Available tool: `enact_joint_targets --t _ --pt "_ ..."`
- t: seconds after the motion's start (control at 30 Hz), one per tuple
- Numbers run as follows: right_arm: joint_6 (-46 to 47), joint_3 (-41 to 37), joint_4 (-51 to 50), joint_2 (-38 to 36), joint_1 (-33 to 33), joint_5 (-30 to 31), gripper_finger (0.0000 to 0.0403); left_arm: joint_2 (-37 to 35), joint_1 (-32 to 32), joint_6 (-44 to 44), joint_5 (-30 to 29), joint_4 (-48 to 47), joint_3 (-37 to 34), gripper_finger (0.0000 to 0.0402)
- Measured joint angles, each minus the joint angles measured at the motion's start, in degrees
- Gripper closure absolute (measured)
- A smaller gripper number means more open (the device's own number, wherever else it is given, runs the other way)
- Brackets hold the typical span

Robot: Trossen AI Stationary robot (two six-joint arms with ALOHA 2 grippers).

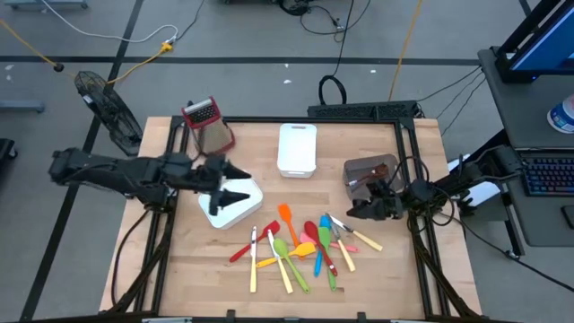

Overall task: Pick & Place Kitchen Items
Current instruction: Put the red serving spoon into the black bin

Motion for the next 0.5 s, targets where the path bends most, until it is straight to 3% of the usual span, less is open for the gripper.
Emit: enact_joint_targets --t 0.27,0.5 --pt "-12.3 9.3 -11.0 0.0 0.2 0.1 0.0225 -12.0 -2.9 0.3 -2.6 0.7 -9.3 0.0062" --pt "-20.9 22.9 -40.1 0.0 3.3 0.2 0.0225 -22.7 -4.2 2.1 -2.4 -0.1 -15.9 0.0062"
